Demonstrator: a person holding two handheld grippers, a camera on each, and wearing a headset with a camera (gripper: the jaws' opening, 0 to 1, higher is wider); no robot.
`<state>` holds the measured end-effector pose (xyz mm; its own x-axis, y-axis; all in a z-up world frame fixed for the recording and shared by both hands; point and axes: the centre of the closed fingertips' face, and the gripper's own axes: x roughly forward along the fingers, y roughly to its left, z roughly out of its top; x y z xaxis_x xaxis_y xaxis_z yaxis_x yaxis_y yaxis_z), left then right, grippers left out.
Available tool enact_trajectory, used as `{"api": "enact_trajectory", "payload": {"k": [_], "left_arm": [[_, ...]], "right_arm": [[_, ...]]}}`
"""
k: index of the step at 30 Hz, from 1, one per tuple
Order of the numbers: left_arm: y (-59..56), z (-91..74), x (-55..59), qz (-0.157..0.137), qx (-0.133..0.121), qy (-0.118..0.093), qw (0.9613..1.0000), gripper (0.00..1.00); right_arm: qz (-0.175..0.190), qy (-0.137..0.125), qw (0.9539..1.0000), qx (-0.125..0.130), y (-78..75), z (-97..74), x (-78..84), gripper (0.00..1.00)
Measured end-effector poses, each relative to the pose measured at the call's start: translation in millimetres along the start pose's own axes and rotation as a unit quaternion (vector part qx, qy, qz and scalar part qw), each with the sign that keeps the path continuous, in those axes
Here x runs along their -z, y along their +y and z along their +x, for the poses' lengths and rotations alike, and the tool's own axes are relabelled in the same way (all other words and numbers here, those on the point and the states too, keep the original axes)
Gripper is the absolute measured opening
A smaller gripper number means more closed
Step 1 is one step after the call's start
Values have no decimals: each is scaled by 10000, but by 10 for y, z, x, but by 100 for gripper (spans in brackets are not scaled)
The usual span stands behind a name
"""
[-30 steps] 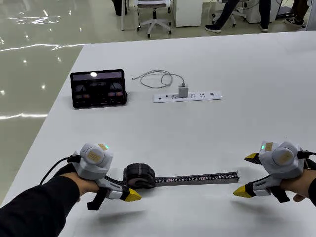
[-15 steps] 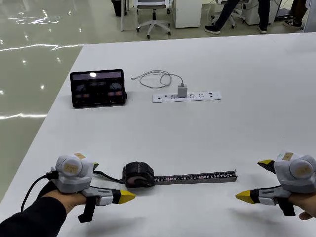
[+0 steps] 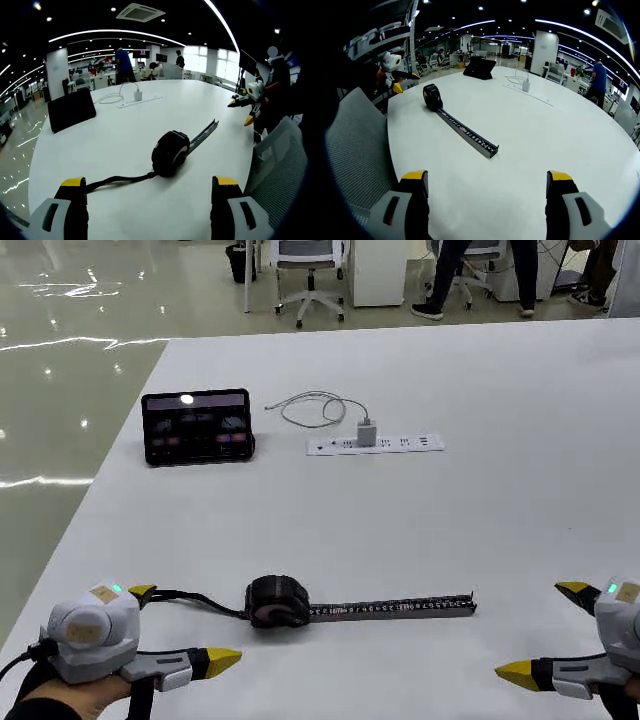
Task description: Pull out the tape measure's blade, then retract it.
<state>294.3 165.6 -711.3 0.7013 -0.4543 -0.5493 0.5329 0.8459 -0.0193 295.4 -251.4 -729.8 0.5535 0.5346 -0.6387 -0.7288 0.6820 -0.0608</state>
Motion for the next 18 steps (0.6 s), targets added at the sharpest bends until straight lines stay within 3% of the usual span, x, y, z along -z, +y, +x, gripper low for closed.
{"api": "enact_trajectory", "payload": {"k": [3,5,10,18], "left_arm": [[-49,-66,34,-89,54,30,9999,100],[-61,-99,61,-116,76,67,9999,100],[-104,-162,113,-105,95,110,9998,100],[-112,-275,126,-187,52,-8,9998,100]], "right_arm": [[171,-24,9998,68,-6,-59,30,95],[55,73,9998,161,-10,-93,89,95],[92,-41,9997,240,32,-186,61,96],[130,-173,9993,298,107,-321,41,98]]}}
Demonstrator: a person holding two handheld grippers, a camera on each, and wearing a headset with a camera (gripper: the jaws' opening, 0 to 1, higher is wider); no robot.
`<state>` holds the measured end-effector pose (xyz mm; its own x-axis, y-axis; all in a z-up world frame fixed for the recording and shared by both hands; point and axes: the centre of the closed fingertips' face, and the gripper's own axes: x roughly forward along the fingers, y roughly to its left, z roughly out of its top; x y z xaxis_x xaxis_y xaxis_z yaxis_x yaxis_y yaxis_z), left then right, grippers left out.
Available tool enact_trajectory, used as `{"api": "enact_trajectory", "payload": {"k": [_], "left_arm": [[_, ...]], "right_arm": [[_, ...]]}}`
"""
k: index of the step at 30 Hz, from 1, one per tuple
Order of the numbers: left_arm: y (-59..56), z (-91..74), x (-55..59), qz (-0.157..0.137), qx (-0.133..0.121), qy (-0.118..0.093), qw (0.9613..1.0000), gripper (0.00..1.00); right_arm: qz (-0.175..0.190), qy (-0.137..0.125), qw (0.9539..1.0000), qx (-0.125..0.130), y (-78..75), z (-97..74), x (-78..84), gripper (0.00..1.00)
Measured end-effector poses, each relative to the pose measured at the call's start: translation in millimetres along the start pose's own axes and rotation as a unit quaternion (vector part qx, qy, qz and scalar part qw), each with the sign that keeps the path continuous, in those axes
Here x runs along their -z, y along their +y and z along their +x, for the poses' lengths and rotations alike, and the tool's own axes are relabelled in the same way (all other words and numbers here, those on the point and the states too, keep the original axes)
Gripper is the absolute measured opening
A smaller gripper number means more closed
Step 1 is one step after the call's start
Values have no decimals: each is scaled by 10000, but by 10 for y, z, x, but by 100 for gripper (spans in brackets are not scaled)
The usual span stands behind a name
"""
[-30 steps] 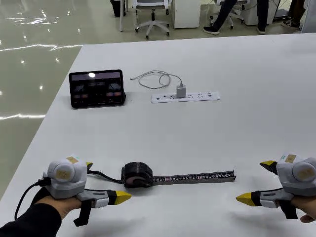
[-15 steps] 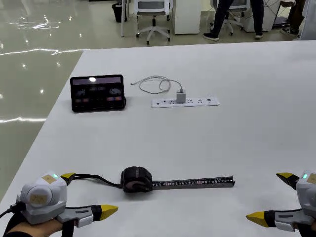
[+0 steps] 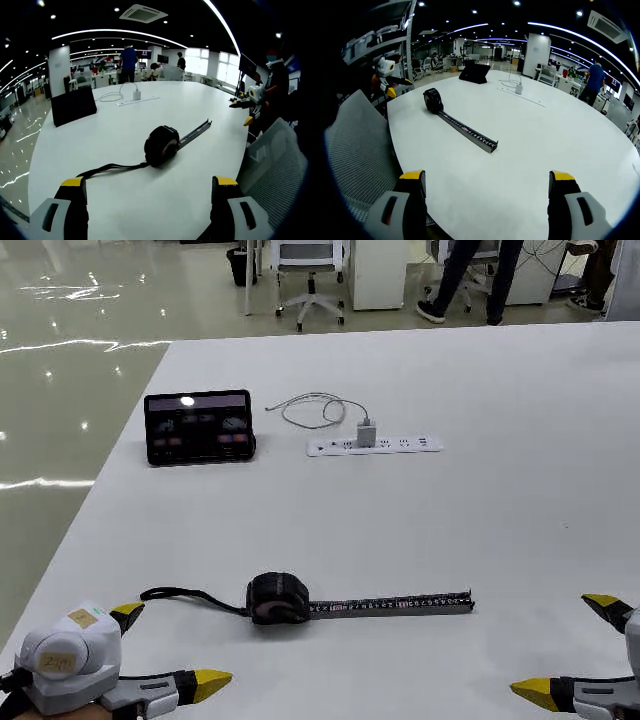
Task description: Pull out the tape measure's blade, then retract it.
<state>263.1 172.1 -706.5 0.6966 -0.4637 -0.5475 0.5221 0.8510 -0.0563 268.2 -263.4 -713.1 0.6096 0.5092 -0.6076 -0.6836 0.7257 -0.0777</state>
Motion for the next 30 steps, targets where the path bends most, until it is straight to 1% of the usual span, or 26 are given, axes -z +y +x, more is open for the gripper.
{"api": "enact_trajectory", "payload": {"k": [3,5,7,8,11,13,15,17,19,21,23,26,27,30], "left_arm": [[-44,-26,22,39,17,19,10000,100],[-82,-47,47,115,39,51,9999,100],[-118,-88,66,118,41,51,9999,100],[-126,-110,70,88,35,18,10000,100],[-113,-153,99,53,-39,12,10000,100],[-113,-179,101,-24,-58,-6,10000,100],[-137,-193,101,-49,-45,13,10000,100],[-143,-206,118,5,-52,76,10000,100],[-143,-220,119,-43,-45,96,9999,100],[-164,-239,87,-55,-33,49,10000,100],[-191,-245,71,-9,-15,43,10000,100],[-216,-231,98,2,6,73,10000,100],[-244,-228,103,5,28,82,10000,100],[-277,-218,138,9,51,138,9999,100]], "right_arm": [[-1,44,10000,-30,47,-33,65,99],[35,52,10000,-46,62,-63,82,99],[13,44,10000,-34,68,-107,89,99],[-18,22,10000,-20,57,-135,90,100],[72,-31,10000,28,31,-203,91,100],[98,-23,9999,67,18,-234,121,100],[163,-39,9998,65,23,-257,142,100],[244,-69,9996,114,16,-277,158,100],[264,-119,9995,142,51,-283,138,100],[284,-102,9994,167,50,-295,152,100],[274,-120,9994,172,76,-312,149,100],[223,-116,9995,171,99,-334,146,100],[217,-119,9996,164,108,-349,142,100],[202,-125,9996,147,123,-383,150,100]]}}
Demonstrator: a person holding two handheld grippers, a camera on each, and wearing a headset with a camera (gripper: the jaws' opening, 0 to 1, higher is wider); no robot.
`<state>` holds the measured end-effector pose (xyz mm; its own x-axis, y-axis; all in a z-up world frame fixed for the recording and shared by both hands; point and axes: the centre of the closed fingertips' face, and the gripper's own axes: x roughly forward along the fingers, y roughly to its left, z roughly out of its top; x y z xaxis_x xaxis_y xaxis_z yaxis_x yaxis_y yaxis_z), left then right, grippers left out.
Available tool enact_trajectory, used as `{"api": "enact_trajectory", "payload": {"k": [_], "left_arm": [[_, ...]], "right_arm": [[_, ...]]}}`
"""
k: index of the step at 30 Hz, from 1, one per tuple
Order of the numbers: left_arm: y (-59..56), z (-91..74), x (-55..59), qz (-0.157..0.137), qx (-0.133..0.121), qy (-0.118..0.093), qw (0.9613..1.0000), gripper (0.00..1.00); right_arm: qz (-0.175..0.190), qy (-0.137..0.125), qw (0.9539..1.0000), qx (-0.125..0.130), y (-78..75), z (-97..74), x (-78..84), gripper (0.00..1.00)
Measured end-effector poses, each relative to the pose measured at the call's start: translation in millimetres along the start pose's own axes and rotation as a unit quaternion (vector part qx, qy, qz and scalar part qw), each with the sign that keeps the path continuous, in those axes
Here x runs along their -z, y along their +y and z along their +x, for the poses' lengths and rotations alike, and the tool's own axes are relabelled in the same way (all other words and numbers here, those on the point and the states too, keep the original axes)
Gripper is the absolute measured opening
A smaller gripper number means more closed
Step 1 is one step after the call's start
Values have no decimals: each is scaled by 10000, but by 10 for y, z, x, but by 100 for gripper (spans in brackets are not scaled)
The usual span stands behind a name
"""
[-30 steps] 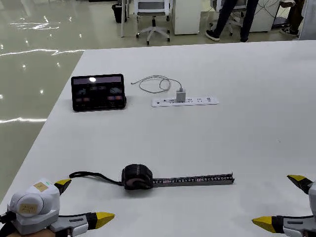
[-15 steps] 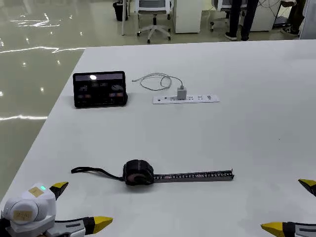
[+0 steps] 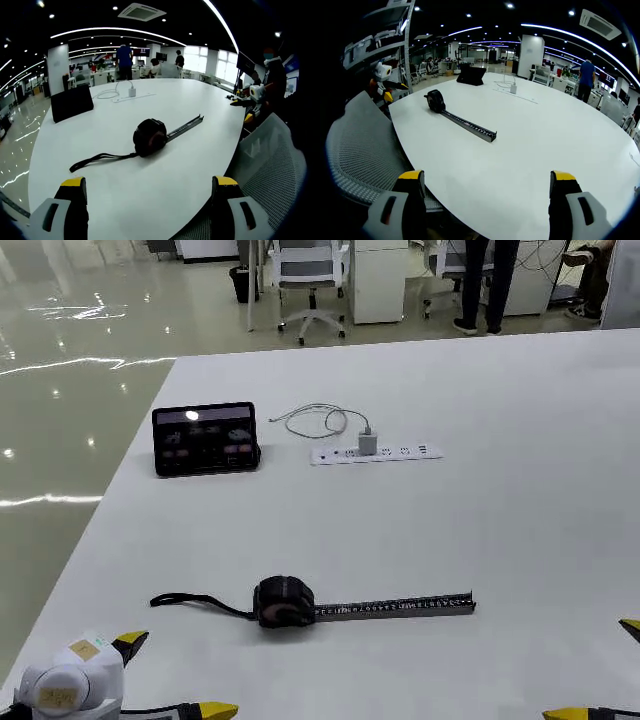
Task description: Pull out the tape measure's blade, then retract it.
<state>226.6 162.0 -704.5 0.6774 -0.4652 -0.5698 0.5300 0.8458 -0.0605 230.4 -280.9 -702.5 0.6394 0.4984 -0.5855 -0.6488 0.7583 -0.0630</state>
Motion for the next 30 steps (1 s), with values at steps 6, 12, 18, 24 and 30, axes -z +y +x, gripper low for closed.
{"api": "enact_trajectory", "payload": {"k": [6,12,18,24,30], "left_arm": [[3,-11,21,-15,-26,44,10000,100],[47,13,-15,-5,-50,23,10000,100],[85,42,-85,7,-89,-59,9999,100],[170,98,-97,65,-356,31,9993,100],[154,153,-280,-239,-416,-133,9988,100]], "right_arm": [[46,20,10000,-8,30,-47,38,100],[15,58,10000,-35,36,-46,52,100],[22,12,10000,-56,66,-16,27,100],[-74,56,9999,-97,55,25,68,100],[-195,48,9998,-98,-2,31,-1,100]]}}
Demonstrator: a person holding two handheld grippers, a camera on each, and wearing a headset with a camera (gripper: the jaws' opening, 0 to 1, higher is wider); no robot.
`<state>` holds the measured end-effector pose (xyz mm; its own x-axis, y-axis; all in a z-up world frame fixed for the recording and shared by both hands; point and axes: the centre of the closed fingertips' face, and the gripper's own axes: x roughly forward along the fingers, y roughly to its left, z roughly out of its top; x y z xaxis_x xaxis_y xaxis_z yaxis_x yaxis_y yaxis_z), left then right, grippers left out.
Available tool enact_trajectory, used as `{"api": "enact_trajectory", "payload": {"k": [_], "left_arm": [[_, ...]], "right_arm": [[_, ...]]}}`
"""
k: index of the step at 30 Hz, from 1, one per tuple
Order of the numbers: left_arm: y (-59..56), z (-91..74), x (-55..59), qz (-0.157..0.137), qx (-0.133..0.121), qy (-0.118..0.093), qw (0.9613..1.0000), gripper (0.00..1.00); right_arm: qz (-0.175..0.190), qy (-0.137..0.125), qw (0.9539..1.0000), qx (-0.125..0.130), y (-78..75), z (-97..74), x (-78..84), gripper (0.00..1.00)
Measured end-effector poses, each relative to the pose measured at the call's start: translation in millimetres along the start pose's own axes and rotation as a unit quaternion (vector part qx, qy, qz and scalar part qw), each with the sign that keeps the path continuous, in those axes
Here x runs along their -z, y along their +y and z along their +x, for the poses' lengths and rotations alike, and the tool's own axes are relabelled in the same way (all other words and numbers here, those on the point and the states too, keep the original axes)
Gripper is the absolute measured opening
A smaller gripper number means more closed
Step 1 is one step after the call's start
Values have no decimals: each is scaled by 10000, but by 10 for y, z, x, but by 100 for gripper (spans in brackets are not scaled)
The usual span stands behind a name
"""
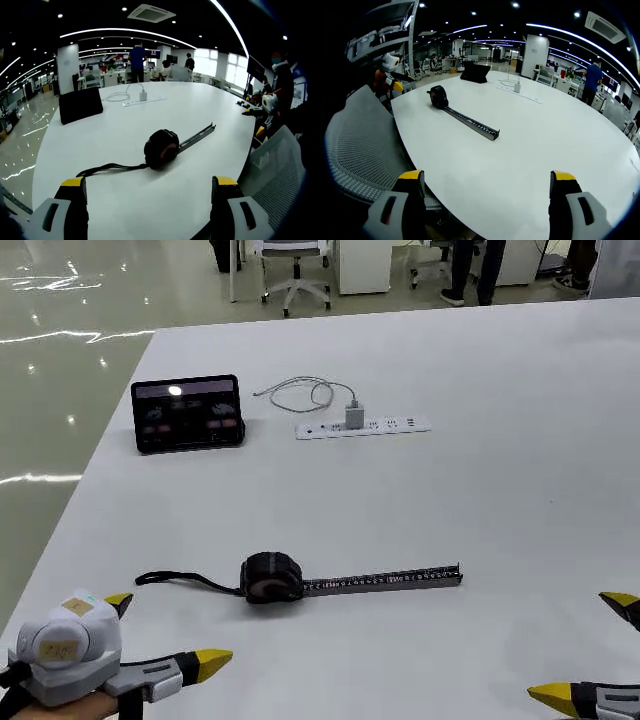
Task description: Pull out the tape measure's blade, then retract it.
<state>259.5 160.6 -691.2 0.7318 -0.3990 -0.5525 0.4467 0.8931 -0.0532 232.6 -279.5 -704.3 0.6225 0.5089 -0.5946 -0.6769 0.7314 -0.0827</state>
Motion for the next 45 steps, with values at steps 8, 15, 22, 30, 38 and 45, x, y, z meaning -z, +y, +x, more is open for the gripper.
{"api": "enact_trajectory", "payload": {"k": [8,15,22,30,38,45], "left_arm": [[-111,251,-256,20,-115,-120,9999,100],[-241,459,-333,166,-233,-99,9995,100],[-294,650,-267,151,-565,-71,9983,100],[-378,835,-279,-83,-790,-318,9963,100],[-310,926,-196,-428,-1233,-270,9911,100],[-437,1038,-196,-314,-1025,-412,9934,100]], "right_arm": [[-249,-23,9997,-54,-73,58,-167,100],[-316,-58,9994,-100,-124,108,-259,100],[-383,-2,9992,-144,-98,148,-276,100],[-581,152,9978,-264,-88,235,-259,100],[-759,278,9955,-498,-89,393,-315,100],[-1192,555,9874,-878,-144,620,-350,100]]}}
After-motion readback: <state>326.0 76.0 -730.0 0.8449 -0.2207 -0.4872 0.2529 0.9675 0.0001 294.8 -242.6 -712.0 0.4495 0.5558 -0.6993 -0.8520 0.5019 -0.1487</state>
